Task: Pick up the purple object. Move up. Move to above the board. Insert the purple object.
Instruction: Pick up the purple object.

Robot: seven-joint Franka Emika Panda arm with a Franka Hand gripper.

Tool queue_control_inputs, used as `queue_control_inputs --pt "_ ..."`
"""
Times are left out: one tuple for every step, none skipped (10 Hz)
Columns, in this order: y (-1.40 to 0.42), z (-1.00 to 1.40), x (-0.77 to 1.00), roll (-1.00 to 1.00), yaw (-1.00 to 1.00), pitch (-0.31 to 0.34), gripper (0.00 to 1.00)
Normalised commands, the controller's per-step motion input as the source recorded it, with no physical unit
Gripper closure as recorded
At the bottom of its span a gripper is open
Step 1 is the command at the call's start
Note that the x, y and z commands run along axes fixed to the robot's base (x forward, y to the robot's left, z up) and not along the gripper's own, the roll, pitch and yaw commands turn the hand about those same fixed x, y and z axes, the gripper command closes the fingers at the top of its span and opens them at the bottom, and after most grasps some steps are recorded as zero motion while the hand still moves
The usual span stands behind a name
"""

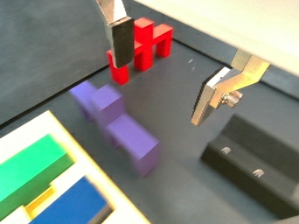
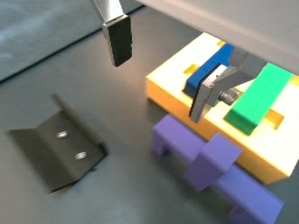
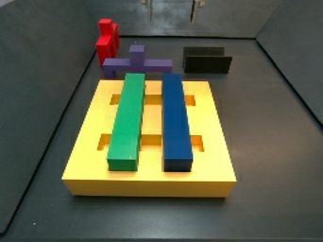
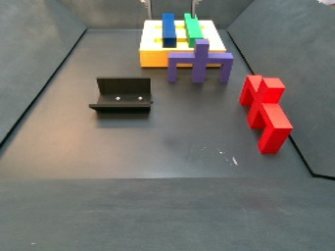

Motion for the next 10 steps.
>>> queue_control_inputs --pt "-0.17 -0.41 -0.38 0.19 0.00 0.033 0.00" --pt "-0.03 -0.42 -0.47 0.21 0.00 0.060 0.00" --pt "0.00 -0.35 -0.53 0.16 0.00 0.036 0.00" --pt "0.00 -0.29 -0.59 0.09 -0.03 0.007 0.00" --pt "-0.07 -0.05 -0.75 0.09 -0.04 -0.040 0.00" --pt "-0.18 0.00 -0.56 0.12 0.00 -0.107 0.00" --pt "-0.09 -0.23 -0.29 0.10 0.00 -0.067 0.00" --pt "-0.09 -0.45 -0.15 0.09 0.00 -0.083 0.00" --pt "0.00 -0.53 0.00 0.07 0.00 -0.036 0.00" --pt "0.00 -0.50 0.00 0.05 0.06 -0.003 0.00"
